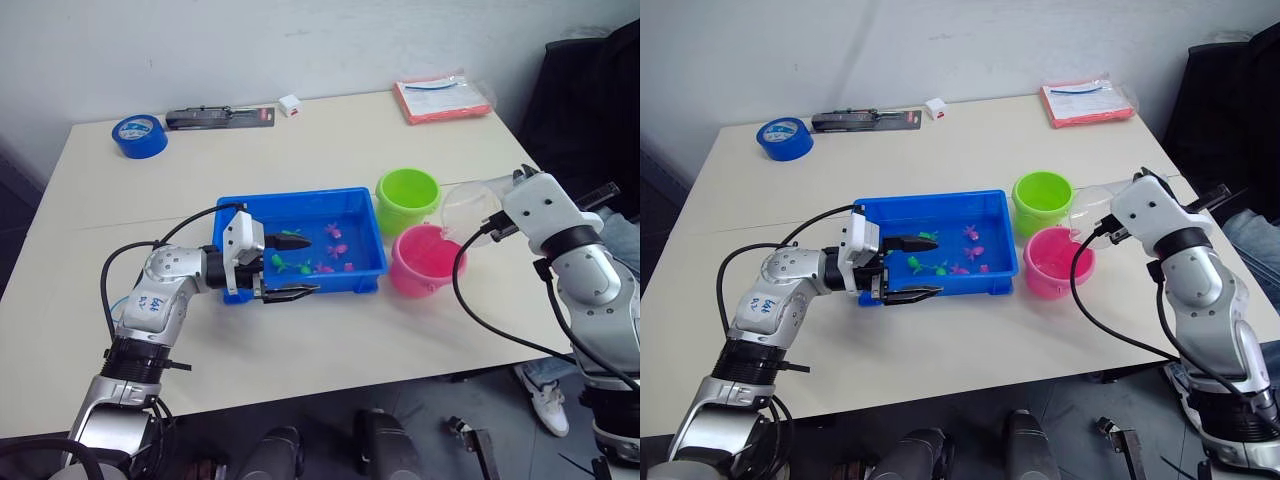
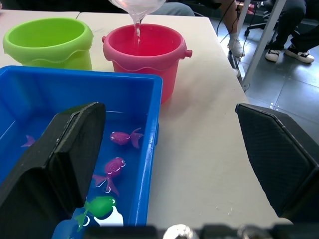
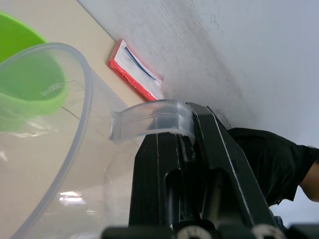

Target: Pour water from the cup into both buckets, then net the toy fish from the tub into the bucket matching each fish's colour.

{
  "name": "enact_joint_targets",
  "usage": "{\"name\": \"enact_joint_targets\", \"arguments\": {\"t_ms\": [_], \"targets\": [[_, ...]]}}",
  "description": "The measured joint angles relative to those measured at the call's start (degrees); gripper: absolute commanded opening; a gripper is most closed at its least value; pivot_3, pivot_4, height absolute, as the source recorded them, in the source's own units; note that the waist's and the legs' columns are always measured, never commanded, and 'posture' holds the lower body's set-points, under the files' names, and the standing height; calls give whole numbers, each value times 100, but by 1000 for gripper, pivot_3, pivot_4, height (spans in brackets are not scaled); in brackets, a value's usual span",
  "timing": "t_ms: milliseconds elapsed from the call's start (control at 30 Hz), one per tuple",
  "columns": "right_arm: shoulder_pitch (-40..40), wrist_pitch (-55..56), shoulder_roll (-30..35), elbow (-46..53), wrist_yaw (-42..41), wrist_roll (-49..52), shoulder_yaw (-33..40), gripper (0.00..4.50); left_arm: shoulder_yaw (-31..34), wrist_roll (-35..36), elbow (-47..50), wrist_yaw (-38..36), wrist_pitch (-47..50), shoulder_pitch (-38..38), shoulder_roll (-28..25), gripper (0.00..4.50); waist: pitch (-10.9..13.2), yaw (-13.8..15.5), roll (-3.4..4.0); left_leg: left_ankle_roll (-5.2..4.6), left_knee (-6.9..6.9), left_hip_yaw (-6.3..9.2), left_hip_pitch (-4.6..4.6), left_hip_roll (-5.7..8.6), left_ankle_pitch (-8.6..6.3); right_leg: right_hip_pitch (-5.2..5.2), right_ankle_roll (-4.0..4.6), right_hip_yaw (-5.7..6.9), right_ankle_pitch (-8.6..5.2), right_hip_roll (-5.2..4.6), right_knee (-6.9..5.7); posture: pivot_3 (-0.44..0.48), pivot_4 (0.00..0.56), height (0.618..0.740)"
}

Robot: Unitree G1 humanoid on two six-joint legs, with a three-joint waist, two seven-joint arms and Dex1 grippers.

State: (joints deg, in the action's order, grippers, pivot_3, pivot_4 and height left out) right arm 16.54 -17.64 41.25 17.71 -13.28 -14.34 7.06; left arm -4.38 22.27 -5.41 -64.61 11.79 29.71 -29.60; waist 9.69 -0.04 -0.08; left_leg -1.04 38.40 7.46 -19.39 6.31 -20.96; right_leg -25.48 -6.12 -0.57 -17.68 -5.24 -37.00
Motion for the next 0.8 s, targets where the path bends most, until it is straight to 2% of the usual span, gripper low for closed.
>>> {"name": "enact_joint_targets", "arguments": {"t_ms": [267,800], "targets": [[0,-91,-114,7,-107,28,14,693,0,0,1,-4,0,-16,-4,4500,0,-3,0,0,1,0,0,-1,0,0,0,0,0,0,0,0,150,740],[291,-1532,-551,70,-507,958,527,693,102,42,-15,90,92,-44,14,4500,0,-3,0,0,7,1,-2,-1,0,0,0,-4,0,0,-2,0,150,740]]}}
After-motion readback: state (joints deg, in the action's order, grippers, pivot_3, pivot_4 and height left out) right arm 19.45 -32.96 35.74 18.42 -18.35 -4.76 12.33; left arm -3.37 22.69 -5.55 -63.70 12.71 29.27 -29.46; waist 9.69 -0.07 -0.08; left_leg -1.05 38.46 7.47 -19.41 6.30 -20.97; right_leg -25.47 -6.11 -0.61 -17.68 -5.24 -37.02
